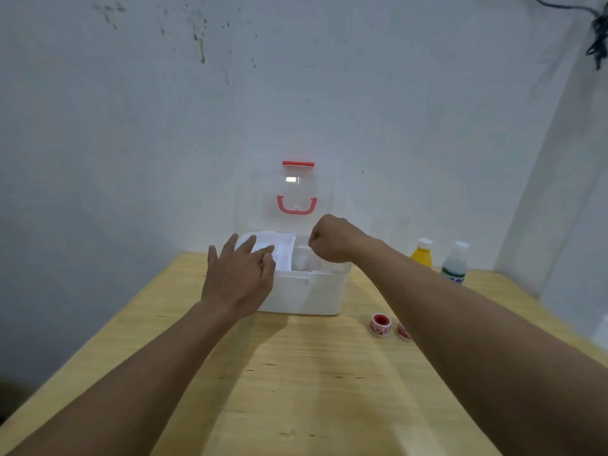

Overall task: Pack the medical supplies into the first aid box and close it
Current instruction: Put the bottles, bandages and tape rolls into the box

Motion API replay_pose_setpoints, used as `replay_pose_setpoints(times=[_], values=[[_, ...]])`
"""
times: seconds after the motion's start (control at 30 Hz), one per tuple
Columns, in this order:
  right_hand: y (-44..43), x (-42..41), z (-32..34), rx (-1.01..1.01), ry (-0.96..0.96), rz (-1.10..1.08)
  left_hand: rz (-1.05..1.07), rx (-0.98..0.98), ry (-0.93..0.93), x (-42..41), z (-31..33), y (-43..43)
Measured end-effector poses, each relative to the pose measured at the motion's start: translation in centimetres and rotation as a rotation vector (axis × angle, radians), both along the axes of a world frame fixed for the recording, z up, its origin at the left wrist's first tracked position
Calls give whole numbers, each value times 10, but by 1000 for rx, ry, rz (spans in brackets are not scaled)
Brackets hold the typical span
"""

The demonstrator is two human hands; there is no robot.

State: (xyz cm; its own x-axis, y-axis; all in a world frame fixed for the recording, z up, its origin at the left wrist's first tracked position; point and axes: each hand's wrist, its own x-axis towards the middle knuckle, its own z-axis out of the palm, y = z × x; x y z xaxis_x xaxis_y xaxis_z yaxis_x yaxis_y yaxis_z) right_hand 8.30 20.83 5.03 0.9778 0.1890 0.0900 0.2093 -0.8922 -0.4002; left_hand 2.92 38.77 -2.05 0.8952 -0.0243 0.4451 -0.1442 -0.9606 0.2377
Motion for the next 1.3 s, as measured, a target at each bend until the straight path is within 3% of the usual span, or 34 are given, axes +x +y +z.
replay_pose_setpoints(times=[0.43,0.6,0.77,1.0,1.3], values=[[12,-7,1,212,150,4,-6,-11,10,-1,3,1],[-11,-26,16,138,37,-11,22,37,18,-5,8,-1],[-42,-48,28,70,-83,-38,26,81,-89,-13,10,-25],[-95,-64,26,-4,-107,-101,8,164,-71,-13,-2,-53],[-144,-55,14,-287,-178,-205,1,139,-144,-11,-7,-51]])
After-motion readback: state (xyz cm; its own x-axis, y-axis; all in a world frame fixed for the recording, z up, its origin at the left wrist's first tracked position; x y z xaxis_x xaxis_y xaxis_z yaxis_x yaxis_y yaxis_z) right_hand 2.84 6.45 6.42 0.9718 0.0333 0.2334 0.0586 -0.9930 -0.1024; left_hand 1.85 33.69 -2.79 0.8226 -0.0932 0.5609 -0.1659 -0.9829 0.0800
